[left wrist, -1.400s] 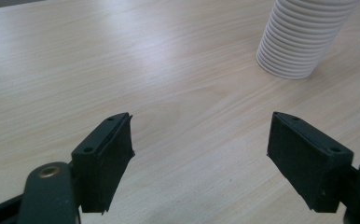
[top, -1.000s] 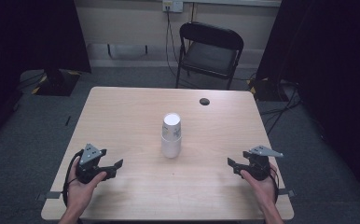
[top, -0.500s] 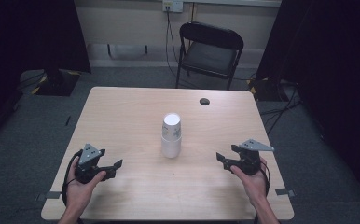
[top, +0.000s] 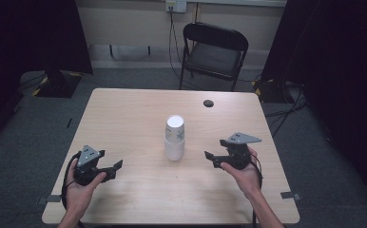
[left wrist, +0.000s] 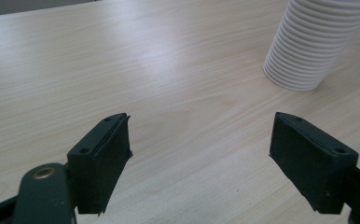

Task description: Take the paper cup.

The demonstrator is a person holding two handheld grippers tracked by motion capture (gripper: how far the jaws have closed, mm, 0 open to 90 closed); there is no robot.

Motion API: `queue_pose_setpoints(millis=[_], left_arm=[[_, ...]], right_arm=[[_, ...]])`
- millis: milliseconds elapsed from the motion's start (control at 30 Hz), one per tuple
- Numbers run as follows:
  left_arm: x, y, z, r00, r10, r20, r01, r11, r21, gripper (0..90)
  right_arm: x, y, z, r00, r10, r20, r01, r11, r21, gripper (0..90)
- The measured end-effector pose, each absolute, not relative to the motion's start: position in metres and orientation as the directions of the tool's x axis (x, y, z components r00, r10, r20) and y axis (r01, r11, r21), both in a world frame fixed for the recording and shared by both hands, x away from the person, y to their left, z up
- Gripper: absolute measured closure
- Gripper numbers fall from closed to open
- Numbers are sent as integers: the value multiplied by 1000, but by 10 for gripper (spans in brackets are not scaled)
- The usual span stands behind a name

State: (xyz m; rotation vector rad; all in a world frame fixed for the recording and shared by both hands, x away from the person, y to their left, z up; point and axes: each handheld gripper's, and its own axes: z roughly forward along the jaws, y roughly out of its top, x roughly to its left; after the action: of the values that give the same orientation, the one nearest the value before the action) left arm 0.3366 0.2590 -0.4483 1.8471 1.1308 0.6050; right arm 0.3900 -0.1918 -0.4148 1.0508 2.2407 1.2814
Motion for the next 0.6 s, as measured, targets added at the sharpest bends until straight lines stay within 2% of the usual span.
queue_pose_setpoints(millis=[333,600], left_arm=[[332,252,-447,503,864,4,442,-262,858,200],[334,251,-448,508,861,12,439,-271,857,200]], right_arm=[[404,-154,-414,-715,696,57,397,339,853,167],[416,-119,-391,-749,663,19,336,354,873,188]])
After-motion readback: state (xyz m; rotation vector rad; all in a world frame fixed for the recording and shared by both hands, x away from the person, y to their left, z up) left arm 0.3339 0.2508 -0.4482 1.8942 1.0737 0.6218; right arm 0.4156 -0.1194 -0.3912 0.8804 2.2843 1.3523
